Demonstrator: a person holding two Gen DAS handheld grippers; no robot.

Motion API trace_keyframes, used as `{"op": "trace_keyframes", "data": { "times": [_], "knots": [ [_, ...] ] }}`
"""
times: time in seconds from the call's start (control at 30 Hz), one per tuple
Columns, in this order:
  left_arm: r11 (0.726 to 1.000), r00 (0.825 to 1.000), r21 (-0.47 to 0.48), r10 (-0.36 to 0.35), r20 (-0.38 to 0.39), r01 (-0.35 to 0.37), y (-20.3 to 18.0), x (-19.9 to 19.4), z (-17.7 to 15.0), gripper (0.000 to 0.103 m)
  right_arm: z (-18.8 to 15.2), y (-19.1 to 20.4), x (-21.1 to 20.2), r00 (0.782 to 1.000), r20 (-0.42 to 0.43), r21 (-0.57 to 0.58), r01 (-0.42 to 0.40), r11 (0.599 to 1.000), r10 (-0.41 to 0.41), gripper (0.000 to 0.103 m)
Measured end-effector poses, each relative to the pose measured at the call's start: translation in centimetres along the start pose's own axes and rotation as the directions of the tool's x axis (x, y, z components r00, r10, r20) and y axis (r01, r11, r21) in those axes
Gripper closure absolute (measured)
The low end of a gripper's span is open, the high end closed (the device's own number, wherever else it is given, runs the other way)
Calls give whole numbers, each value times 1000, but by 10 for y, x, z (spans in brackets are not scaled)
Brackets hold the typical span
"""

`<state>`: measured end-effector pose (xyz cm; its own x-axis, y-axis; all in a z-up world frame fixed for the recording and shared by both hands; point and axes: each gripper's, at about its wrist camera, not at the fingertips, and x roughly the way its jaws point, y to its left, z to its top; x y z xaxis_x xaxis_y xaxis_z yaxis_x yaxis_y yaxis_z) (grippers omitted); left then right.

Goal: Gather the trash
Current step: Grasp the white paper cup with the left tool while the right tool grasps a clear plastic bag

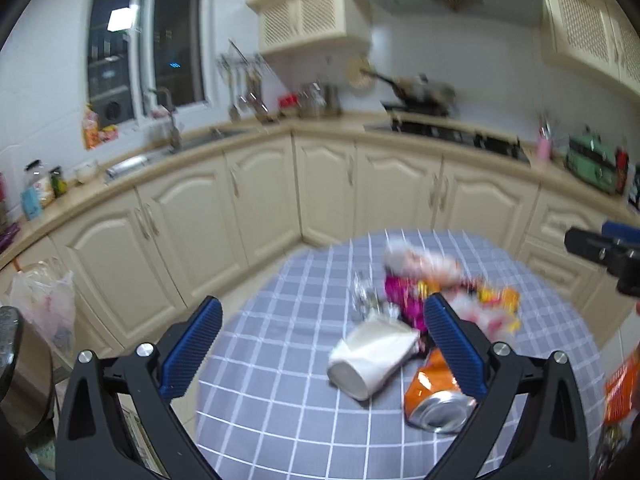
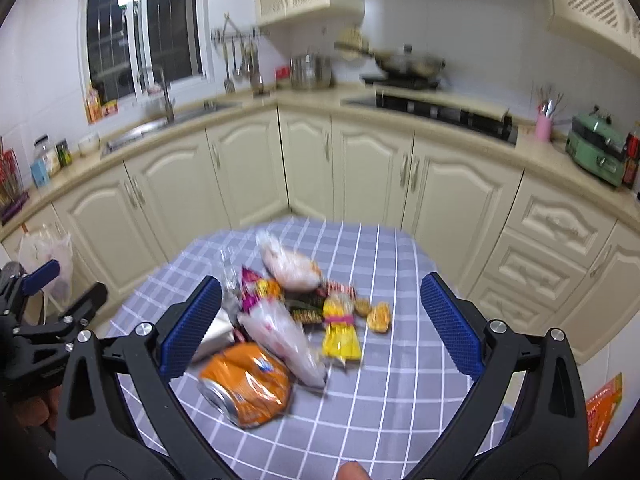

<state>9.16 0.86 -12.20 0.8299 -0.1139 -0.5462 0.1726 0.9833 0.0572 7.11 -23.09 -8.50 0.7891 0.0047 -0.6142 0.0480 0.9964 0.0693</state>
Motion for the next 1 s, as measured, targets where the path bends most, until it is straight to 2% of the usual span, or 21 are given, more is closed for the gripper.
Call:
{"op": "trace_keyframes", "data": {
  "times": [0.17, 0.33, 0.57, 0.6, 0.67, 0.7, 0.73, 0.9, 1.0],
  "knots": [
    [995, 989, 52, -75, -124, 82, -10, 55, -28, 4, -15, -1, 29, 995, -98, -1, -13, 1000, 13, 6],
    [984, 974, 94, -130, -188, 149, -17, 92, -48, 4, -22, 5, 48, 988, -152, -26, -28, 999, 24, 6],
    [972, 946, 101, -178, -272, 212, -22, 128, -53, 4, -31, 27, 94, 961, -265, -102, -104, 989, 74, 6],
    [971, 943, 105, -177, -281, 214, -24, 131, -53, 5, -32, 29, 101, 957, -279, -107, -113, 988, 79, 9],
    [969, 939, 110, -184, -291, 223, -27, 137, -53, 6, -35, 31, 116, 942, -318, -93, -143, 985, 106, 25],
    [967, 936, 108, -192, -296, 233, -27, 138, -52, 15, -36, 31, 121, 935, -334, -80, -154, 985, 120, 45],
    [962, 926, 95, -215, -309, 255, -27, 140, -52, 29, -36, 30, 124, 927, -346, -61, -173, 983, 142, 63],
    [960, 916, 52, -244, -319, 274, -21, 139, -56, 36, -33, 16, 112, 926, -312, 20, -219, 976, 214, 70],
    [966, 917, -4, -248, -313, 260, -10, 136, -58, 37, -29, 4, 98, 930, -276, 70, -232, 970, 242, 71]
  ]
}}
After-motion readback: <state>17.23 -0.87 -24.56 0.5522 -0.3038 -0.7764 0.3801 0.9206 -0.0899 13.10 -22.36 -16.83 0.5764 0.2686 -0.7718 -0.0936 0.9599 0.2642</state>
